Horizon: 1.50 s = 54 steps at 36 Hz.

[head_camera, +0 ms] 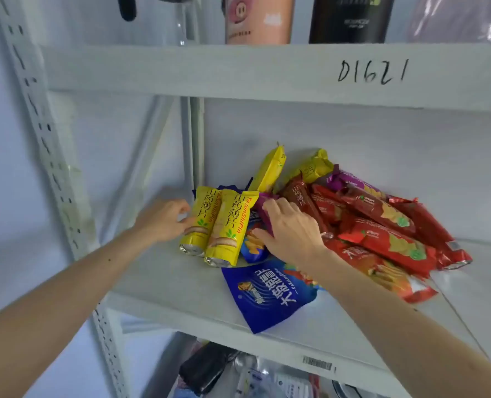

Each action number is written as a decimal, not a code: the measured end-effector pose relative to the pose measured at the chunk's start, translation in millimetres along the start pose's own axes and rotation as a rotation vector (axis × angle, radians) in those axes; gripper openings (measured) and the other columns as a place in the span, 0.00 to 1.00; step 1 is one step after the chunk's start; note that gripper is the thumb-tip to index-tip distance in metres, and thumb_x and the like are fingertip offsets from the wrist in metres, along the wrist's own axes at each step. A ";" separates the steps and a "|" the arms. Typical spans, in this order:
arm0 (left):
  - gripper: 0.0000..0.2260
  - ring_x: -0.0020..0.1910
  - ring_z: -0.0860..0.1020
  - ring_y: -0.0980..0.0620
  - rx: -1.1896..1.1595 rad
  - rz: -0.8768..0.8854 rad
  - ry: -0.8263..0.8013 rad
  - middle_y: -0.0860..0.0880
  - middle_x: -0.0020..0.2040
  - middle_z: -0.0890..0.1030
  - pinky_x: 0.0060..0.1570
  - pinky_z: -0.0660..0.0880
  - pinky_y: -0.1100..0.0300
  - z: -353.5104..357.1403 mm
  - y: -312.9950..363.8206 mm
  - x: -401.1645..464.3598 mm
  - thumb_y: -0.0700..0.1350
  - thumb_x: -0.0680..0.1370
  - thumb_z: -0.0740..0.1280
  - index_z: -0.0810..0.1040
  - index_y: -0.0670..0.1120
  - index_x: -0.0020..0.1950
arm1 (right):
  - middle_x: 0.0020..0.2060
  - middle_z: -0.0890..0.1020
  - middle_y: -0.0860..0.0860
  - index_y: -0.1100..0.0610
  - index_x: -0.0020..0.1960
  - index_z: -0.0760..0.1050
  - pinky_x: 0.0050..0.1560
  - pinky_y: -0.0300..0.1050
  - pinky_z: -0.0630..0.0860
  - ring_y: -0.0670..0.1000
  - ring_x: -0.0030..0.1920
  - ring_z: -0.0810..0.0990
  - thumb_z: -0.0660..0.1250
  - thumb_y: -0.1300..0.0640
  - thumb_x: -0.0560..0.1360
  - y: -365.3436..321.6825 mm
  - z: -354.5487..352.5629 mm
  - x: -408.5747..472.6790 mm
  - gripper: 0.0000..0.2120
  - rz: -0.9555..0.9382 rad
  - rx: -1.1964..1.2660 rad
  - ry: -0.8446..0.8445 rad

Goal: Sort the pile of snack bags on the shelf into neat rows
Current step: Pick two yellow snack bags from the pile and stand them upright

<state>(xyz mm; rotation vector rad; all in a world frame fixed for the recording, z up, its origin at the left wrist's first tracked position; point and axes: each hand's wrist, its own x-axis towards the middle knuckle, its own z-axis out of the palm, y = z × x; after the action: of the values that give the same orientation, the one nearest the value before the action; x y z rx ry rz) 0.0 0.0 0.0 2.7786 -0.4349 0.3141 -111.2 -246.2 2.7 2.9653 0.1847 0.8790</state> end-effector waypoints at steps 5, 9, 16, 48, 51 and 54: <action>0.21 0.59 0.77 0.45 -0.188 -0.079 -0.108 0.45 0.62 0.78 0.58 0.73 0.54 25.9 -19.0 29.9 0.55 0.77 0.67 0.72 0.44 0.65 | 0.58 0.76 0.53 0.56 0.65 0.66 0.44 0.50 0.73 0.57 0.56 0.77 0.59 0.32 0.74 -19.8 36.9 29.2 0.31 0.220 0.161 -0.212; 0.29 0.60 0.76 0.44 -0.250 -0.105 -0.173 0.44 0.64 0.76 0.59 0.72 0.54 35.2 -23.7 48.7 0.58 0.76 0.67 0.66 0.43 0.70 | 0.60 0.76 0.54 0.58 0.69 0.60 0.49 0.52 0.73 0.58 0.59 0.77 0.63 0.29 0.71 -28.3 59.5 47.4 0.40 0.408 0.349 -0.382; 0.43 0.59 0.77 0.45 -0.393 -0.156 -0.347 0.44 0.66 0.75 0.58 0.75 0.52 41.7 -22.4 75.0 0.61 0.72 0.71 0.55 0.42 0.76 | 0.70 0.67 0.59 0.59 0.78 0.40 0.43 0.50 0.83 0.60 0.58 0.79 0.68 0.27 0.64 -35.5 82.9 78.1 0.61 0.676 0.730 -0.579; 0.40 0.56 0.79 0.49 -0.676 0.114 0.017 0.51 0.56 0.80 0.59 0.76 0.47 6.6 161.1 104.6 0.60 0.54 0.82 0.72 0.48 0.61 | 0.47 0.81 0.43 0.52 0.60 0.71 0.39 0.40 0.76 0.41 0.45 0.79 0.77 0.35 0.58 117.1 -27.9 -9.4 0.37 0.725 0.719 -0.011; 0.40 0.59 0.77 0.48 -0.693 0.159 -0.005 0.50 0.60 0.78 0.61 0.74 0.47 17.3 213.8 89.8 0.56 0.59 0.82 0.68 0.48 0.65 | 0.49 0.81 0.43 0.50 0.61 0.70 0.50 0.45 0.78 0.44 0.49 0.79 0.76 0.33 0.57 151.8 -46.2 -45.2 0.39 0.761 0.650 0.042; 0.39 0.56 0.75 0.50 -0.744 0.218 -0.031 0.53 0.57 0.75 0.58 0.72 0.52 31.6 272.2 74.2 0.53 0.62 0.82 0.67 0.48 0.66 | 0.47 0.79 0.42 0.51 0.59 0.69 0.47 0.45 0.78 0.46 0.48 0.79 0.77 0.35 0.59 187.3 -73.1 -85.3 0.37 0.828 0.594 0.063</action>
<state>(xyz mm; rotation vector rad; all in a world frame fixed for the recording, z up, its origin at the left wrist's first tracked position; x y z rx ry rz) -15.2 -276.4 62.8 2.0170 -0.6973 0.1175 -203.0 -442.2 32.0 3.5842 -1.0297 1.1213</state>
